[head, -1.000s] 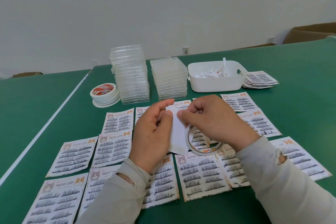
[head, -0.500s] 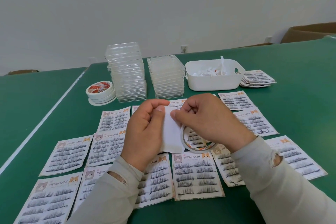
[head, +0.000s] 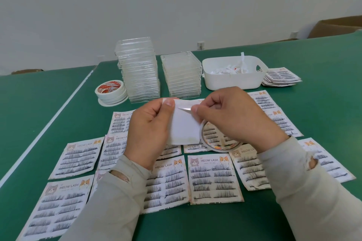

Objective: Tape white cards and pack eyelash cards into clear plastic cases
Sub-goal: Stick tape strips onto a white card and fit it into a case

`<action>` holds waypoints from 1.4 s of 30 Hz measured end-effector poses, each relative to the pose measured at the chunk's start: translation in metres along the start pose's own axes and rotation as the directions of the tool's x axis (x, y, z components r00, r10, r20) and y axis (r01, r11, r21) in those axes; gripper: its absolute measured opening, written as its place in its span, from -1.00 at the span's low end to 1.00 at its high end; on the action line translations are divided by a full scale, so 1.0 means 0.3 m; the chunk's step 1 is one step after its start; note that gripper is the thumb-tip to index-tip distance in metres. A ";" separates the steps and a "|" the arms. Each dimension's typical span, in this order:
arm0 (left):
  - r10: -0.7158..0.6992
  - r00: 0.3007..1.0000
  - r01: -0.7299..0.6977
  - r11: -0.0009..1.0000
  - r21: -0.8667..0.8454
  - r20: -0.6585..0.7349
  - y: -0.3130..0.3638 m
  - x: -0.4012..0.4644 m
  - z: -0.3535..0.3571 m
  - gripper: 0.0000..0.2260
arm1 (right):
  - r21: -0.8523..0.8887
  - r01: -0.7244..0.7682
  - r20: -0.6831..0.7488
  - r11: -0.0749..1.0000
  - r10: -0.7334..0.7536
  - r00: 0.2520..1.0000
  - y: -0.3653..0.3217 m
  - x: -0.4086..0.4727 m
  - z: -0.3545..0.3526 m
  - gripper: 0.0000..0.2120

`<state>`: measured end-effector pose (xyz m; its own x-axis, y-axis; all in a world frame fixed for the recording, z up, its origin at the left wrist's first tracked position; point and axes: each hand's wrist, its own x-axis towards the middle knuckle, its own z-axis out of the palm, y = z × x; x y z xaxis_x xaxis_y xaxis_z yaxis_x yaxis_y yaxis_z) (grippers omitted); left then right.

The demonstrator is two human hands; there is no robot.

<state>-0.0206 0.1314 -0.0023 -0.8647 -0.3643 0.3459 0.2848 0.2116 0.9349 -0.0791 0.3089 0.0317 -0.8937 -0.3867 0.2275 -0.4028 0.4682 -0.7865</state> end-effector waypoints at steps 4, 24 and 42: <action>-0.008 1.000 0.007 1.000 -0.017 -0.010 0.000 0.001 -0.005 -0.79 | -0.020 0.011 -0.013 1.000 -0.011 1.000 0.004 0.000 0.007 -0.73; -0.021 1.000 0.023 0.994 -0.106 0.017 0.008 -0.003 -0.008 -0.78 | -0.045 -0.045 -0.105 0.998 0.040 0.994 0.034 0.014 0.009 -0.68; 0.226 0.962 -0.272 0.830 0.487 0.153 0.020 0.008 -0.027 -0.70 | -0.134 0.084 -0.087 0.987 -0.097 0.992 0.009 -0.011 0.027 -0.91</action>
<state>-0.0178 0.1244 0.0047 -0.8309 -0.1641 0.5316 0.2703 0.7161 0.6436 -0.0757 0.3051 0.0242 -0.8644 -0.3599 0.3512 -0.4996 0.5362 -0.6803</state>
